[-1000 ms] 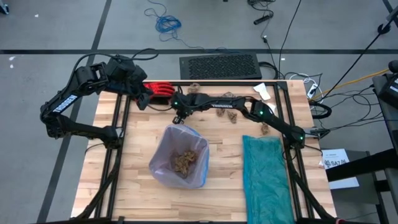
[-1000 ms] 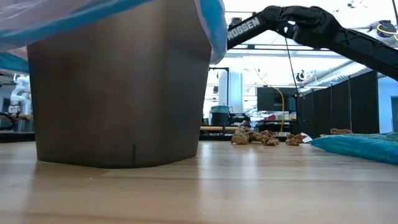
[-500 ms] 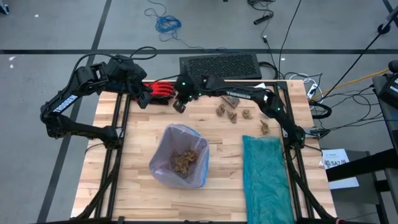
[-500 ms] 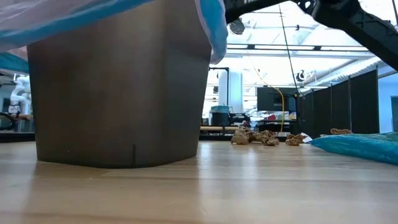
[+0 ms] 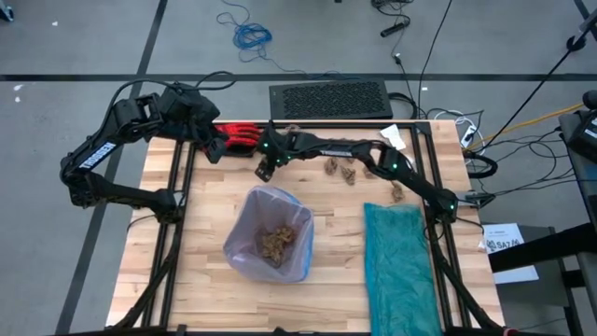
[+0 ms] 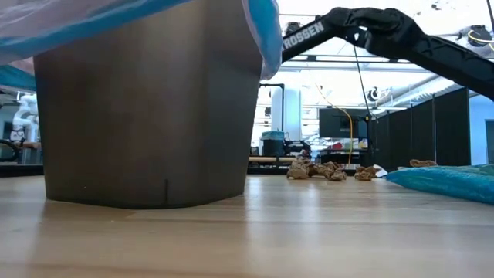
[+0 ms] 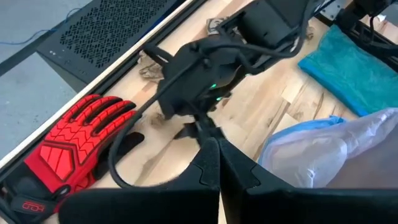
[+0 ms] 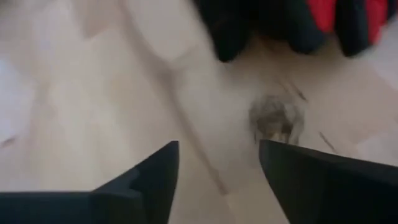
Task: Place trash/remove bag and relplace
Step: Put the brown napkin into the trash bin
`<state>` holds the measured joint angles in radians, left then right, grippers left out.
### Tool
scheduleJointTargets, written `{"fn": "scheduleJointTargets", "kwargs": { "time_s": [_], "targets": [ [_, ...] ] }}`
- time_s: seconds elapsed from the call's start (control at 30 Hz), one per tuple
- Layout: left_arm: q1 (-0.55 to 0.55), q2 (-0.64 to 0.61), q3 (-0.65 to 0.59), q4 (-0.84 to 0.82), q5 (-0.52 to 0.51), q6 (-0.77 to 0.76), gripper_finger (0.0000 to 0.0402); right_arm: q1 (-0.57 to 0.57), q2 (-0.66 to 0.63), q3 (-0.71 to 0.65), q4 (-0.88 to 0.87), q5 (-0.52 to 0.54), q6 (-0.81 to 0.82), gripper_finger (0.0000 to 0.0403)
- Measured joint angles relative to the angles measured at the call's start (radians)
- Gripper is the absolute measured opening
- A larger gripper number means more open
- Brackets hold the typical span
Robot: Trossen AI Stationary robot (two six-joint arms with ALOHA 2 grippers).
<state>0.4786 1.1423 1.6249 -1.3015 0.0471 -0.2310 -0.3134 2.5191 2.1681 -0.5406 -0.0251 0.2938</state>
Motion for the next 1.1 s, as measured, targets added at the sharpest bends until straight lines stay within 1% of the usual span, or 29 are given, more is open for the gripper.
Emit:
{"fn": "scheduleJointTargets", "kwargs": {
  "time_s": [0.07,0.13,0.23,0.3,0.4,0.53,0.6,0.67,0.73,0.83,0.93,1.03,1.1],
  "targets": [
    [0.000,0.000,0.000,0.000,0.000,0.000,0.0000,0.001,0.018,0.000,0.039,0.041,0.013,0.0238],
    [0.000,0.000,0.000,-0.002,0.001,0.000,0.0000,0.007,0.021,0.000,0.045,0.084,0.012,0.0244],
    [0.000,0.000,0.000,-0.004,0.001,0.000,0.0000,0.017,0.026,0.002,0.079,0.132,0.008,0.0236],
    [0.000,0.000,0.000,-0.009,0.001,0.000,0.0000,0.023,0.031,0.001,0.073,0.153,0.010,0.0215],
    [0.000,0.000,0.000,-0.027,0.001,0.000,0.0000,0.023,0.032,0.000,0.074,0.153,0.014,0.0162],
    [0.000,0.000,0.000,-0.029,0.001,0.000,0.0000,0.015,0.030,0.000,0.058,0.089,0.008,0.0081],
    [0.000,0.000,0.000,-0.029,0.001,0.000,0.0000,0.012,0.019,0.000,0.040,0.073,0.005,0.0058],
    [0.000,0.000,0.000,-0.029,0.001,0.000,0.0000,0.013,-0.001,0.000,0.036,0.075,0.003,0.0050],
    [0.000,0.000,0.000,-0.029,0.001,0.000,0.0000,0.013,-0.020,0.001,0.042,0.075,-0.005,0.0058],
    [0.000,0.000,0.000,-0.029,0.001,0.001,0.0000,0.014,-0.033,0.001,0.055,0.075,-0.007,0.0091],
    [0.000,0.000,0.000,-0.028,0.001,0.001,0.0000,0.014,-0.039,0.000,0.086,0.076,0.027,0.0140],
    [0.000,0.000,0.000,-0.028,0.001,0.001,0.0000,0.005,-0.031,0.002,0.114,0.084,0.095,0.0194],
    [0.000,0.000,0.000,-0.028,0.001,0.001,0.0000,-0.001,-0.013,0.002,0.112,0.107,0.141,0.0228]
  ]
}}
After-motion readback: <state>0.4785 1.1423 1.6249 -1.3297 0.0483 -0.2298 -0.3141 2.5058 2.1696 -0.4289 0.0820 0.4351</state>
